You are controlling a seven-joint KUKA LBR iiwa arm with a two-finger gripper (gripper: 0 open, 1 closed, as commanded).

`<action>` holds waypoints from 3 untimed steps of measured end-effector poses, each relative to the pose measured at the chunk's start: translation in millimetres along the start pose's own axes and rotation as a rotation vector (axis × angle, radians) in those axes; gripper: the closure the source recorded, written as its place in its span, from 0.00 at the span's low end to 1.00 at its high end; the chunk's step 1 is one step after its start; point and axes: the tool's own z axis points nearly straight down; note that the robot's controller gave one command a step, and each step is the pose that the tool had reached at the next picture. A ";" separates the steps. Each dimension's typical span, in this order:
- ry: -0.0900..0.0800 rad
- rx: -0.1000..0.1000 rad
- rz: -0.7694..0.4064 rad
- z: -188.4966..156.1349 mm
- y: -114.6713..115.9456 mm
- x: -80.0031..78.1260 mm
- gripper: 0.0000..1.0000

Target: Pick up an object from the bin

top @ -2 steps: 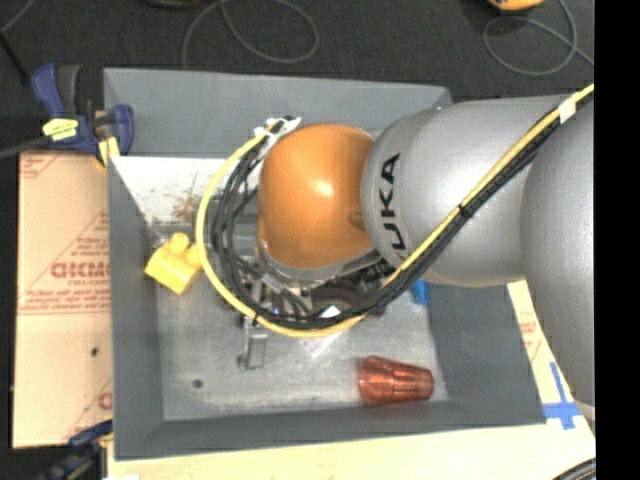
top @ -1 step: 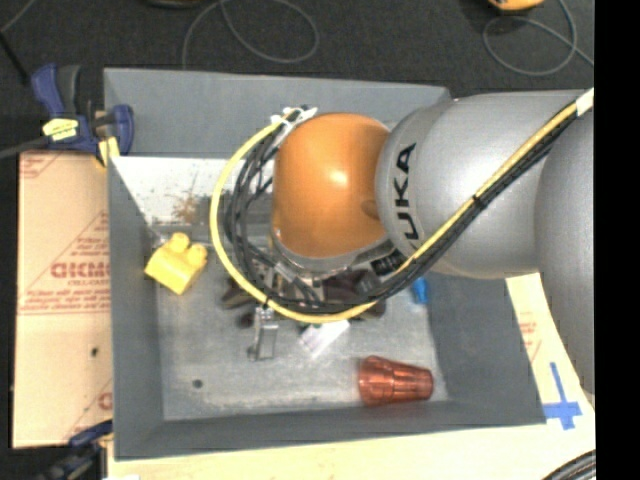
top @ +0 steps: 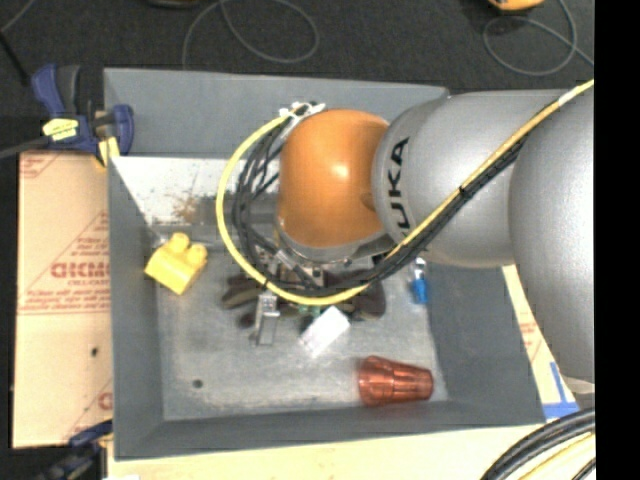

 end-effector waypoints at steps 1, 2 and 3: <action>0.002 0.001 0.132 54.1 -4.0 -0.4 0.00; 0.007 0.002 0.126 78.6 -33.0 -2.8 0.00; -0.003 -0.001 0.254 106.0 -38.0 -34.7 1.00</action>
Offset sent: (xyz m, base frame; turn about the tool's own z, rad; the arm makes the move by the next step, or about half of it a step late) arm 0.0037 -0.0512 -0.0789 0.1132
